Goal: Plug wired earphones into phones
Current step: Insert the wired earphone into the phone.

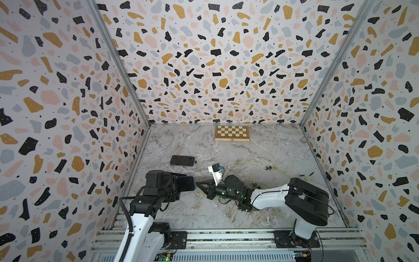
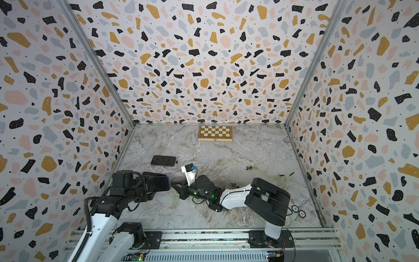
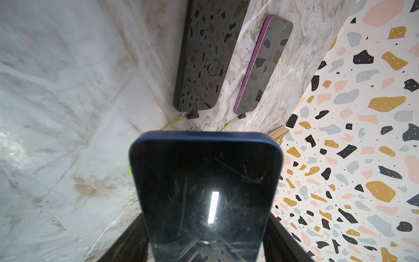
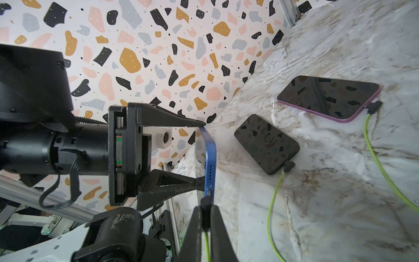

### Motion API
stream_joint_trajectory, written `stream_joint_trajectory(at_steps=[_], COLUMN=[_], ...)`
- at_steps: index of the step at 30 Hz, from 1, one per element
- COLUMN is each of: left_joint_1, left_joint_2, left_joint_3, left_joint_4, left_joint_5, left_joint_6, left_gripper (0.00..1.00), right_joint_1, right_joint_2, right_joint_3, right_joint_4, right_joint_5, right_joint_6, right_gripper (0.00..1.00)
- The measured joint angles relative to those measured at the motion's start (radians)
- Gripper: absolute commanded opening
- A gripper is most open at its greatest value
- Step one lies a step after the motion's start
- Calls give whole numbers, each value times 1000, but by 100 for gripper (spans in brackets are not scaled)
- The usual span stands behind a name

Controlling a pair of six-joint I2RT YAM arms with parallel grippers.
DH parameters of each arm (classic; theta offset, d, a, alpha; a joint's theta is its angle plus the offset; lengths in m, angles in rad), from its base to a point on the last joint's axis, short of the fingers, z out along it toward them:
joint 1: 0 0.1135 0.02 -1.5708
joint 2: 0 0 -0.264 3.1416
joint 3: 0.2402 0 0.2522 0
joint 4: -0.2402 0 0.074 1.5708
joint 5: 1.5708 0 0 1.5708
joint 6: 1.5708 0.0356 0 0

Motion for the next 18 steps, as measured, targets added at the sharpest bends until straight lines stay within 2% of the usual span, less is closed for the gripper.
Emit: stream_joint_trajectory(at_steps=[11,18], left_joint_1=[-1,-1], left_joint_2=[-17,-17], left_joint_3=[0,0], left_joint_4=[0,2], left_joint_5=[-31,-28], left_joint_6=[-1,-1], left_gripper=[59,59], right_joint_1=[0,0], right_joint_2=[7,7], right_joint_3=[34,23], right_joint_4=[-43,0], right_joint_5=[1,-25], right_joint_6=[0,0], right_gripper=[0,0])
